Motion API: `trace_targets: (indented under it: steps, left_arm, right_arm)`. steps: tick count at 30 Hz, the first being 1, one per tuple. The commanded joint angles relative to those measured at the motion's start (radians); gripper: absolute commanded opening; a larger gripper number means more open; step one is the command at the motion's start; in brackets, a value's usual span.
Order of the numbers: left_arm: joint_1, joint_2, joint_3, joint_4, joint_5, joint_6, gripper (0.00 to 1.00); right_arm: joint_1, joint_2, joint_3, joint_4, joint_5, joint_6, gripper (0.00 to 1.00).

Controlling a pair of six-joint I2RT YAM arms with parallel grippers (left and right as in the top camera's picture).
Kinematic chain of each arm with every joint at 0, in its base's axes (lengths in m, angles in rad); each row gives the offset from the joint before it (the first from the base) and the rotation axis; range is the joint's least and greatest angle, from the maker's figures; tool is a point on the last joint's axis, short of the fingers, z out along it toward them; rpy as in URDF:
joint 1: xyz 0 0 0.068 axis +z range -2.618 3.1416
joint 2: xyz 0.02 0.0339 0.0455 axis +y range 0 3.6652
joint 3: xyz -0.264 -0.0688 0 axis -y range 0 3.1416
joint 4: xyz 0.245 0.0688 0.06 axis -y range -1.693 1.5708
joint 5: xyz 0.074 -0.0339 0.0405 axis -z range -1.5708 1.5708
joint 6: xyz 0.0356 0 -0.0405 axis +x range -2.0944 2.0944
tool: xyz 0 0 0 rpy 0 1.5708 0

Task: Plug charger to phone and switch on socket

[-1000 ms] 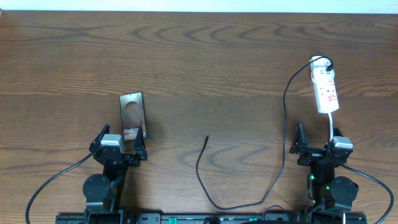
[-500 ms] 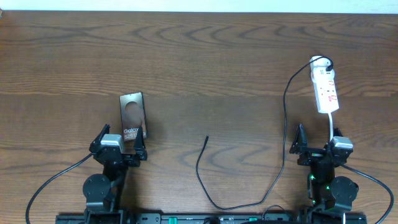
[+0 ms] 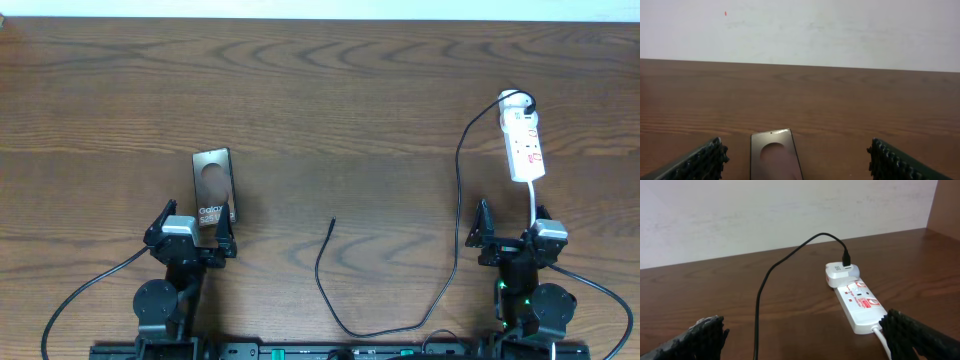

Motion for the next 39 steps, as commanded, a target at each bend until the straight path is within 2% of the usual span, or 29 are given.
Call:
trace_targets:
  steps: [1, 19, 26, 30, 35, 39]
  left_arm:
    - [0.006, 0.002, -0.010, -0.044, -0.002, 0.003, 0.89]
    - [0.006, 0.002, -0.007, -0.029, 0.002, 0.004, 0.89]
    - [0.006, 0.032, 0.098, -0.041, -0.006, 0.077, 0.89]
    - [0.006, 0.149, 0.216, -0.040, -0.006, 0.127, 0.89]
    - [0.006, 0.409, 0.392, -0.049, -0.006, 0.126, 0.89]
    - [0.006, 0.648, 0.560, -0.133, -0.006, 0.125, 0.89]
  right_arm:
    - [0.009, -0.010, -0.002, -0.004, 0.011, -0.014, 0.99]
    - [0.009, -0.010, -0.002, -0.004, 0.011, -0.014, 0.99]
    - [0.009, -0.010, -0.002, -0.004, 0.011, -0.014, 0.99]
    - [0.009, -0.010, -0.002, -0.004, 0.011, -0.014, 0.99]
    - [0.009, -0.010, -0.002, -0.004, 0.011, -0.014, 0.99]
    - [0.009, -0.010, -0.002, -0.004, 0.011, -0.014, 0.99]
